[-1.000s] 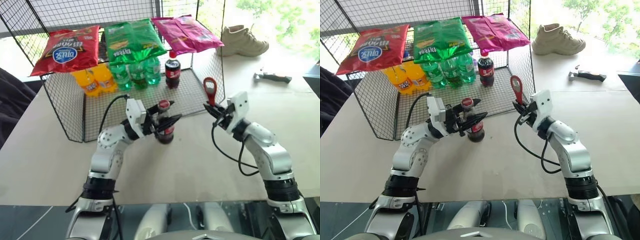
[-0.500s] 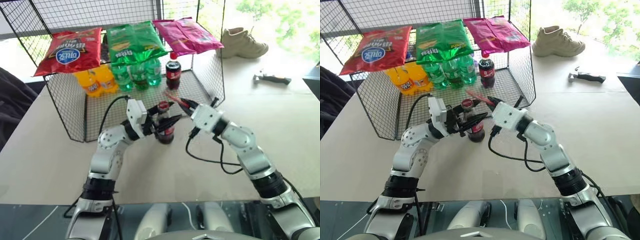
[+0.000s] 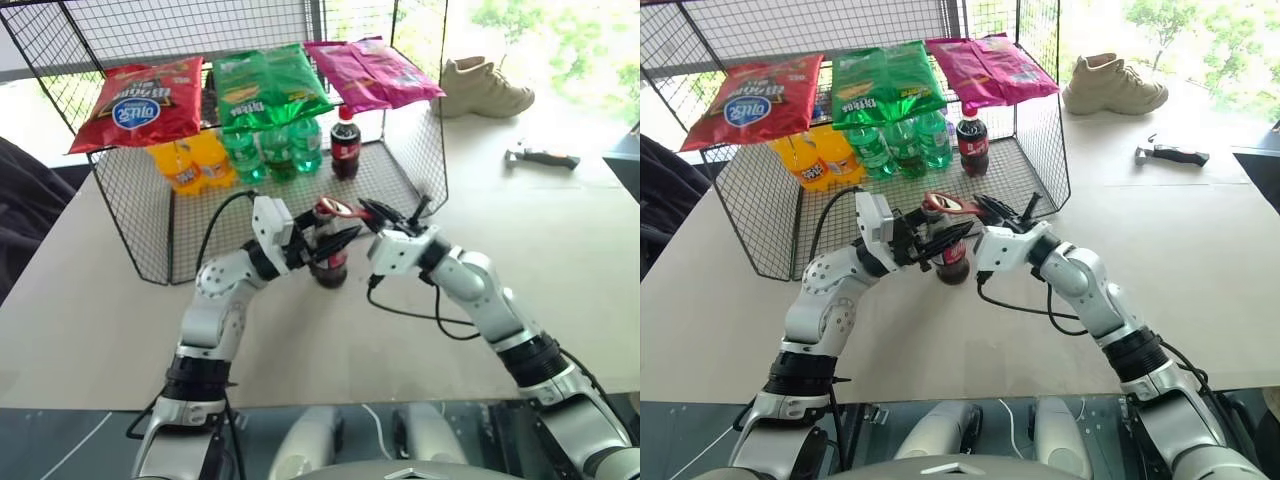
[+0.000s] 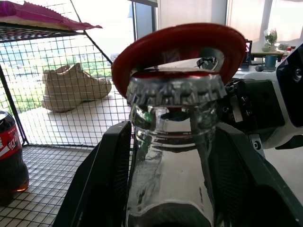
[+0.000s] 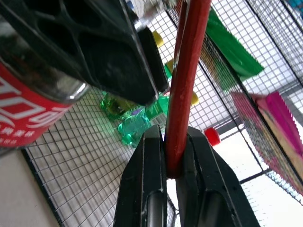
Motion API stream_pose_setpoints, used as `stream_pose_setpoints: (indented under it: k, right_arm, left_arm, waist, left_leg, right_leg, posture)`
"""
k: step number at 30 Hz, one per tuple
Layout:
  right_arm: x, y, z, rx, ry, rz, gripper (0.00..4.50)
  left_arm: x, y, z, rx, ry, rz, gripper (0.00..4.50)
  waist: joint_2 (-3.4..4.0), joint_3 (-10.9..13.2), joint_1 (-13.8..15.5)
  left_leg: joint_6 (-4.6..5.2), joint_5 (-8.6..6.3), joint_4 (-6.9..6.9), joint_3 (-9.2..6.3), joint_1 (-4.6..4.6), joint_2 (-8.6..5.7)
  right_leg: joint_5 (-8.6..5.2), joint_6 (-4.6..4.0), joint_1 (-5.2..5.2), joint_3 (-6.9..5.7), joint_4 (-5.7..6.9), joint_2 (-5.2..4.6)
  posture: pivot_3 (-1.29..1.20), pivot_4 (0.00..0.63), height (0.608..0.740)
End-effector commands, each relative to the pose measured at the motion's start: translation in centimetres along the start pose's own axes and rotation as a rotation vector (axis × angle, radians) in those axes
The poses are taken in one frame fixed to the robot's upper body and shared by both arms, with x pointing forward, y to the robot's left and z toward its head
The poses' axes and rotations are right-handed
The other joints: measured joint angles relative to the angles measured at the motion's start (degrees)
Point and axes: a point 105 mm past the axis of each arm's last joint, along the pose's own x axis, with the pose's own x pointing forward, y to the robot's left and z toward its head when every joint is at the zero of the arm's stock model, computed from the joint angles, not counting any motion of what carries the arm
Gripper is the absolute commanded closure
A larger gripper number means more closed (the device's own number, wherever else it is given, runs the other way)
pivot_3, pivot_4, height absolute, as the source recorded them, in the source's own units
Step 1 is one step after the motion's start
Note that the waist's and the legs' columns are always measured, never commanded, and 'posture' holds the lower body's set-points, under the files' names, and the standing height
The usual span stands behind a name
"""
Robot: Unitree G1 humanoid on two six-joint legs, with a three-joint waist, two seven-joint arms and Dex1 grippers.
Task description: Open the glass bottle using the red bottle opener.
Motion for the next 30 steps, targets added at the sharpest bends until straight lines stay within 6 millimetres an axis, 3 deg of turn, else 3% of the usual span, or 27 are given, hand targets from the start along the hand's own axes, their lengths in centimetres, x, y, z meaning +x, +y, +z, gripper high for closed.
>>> stream_pose_setpoints:
  k: [1, 9, 17, 22, 30]
  right_arm:
    - [0.7, 1.3, 1.0, -0.127, -0.058, 0.042, 4.50]
    - [0.8, 4.1, 1.4, -0.133, -0.101, 0.102, 4.50]
    - [0.8, 4.6, 2.5, -0.057, -0.161, 0.101, 4.50]
    - [0.8, 3.3, 2.0, -0.131, -0.172, 0.077, 4.50]
    - [0.7, -1.7, 0.2, -0.428, -0.176, -0.019, 4.50]
  left_arm:
    - [0.1, -0.1, -0.8, -0.024, 0.033, 0.019, 2.51]
    - [0.0, -0.1, -0.9, -0.038, 0.040, 0.031, 2.51]
    - [-0.2, -0.5, -1.1, -0.055, 0.058, 0.025, 2.51]
    - [-0.2, -0.3, -1.1, -0.053, 0.061, 0.030, 2.51]
    - [0.0, -0.2, -1.2, -0.047, 0.051, 0.036, 2.51]
  waist:
    - [0.01, -0.01, -0.03]
    - [0.08, -0.17, -0.08]
    - [0.15, -0.29, -0.16]
    - [0.17, -0.31, -0.15]
    - [0.18, -0.29, -0.09]
  left_leg:
    - [0.00, 0.00, 0.00, 0.01, 0.00, 0.00]
    - [-0.03, 0.01, -0.03, 0.05, 0.05, 0.04]
    - [-0.03, 0.01, -0.09, 0.10, 0.18, 0.08]
    - [-0.03, 0.01, -0.10, 0.11, 0.19, 0.08]
    - [-0.03, 0.01, -0.17, 0.15, 0.17, 0.07]
  right_leg:
    - [0.00, 0.00, 0.00, 0.01, 0.00, 0.06]
    - [0.00, -0.01, 0.01, 0.10, 0.00, 0.19]
    - [0.00, -0.02, 0.09, 0.18, -0.01, 0.23]
    - [0.00, -0.02, 0.09, 0.18, -0.01, 0.24]
    - [-0.01, -0.02, 0.05, 0.22, -0.05, 0.25]
  posture:
    - [0.00, 0.150, 0.732]
    - [0.00, 0.150, 0.732]
    - [0.00, 0.150, 0.732]
    - [0.00, 0.150, 0.732]
    - [0.00, 0.150, 0.732]
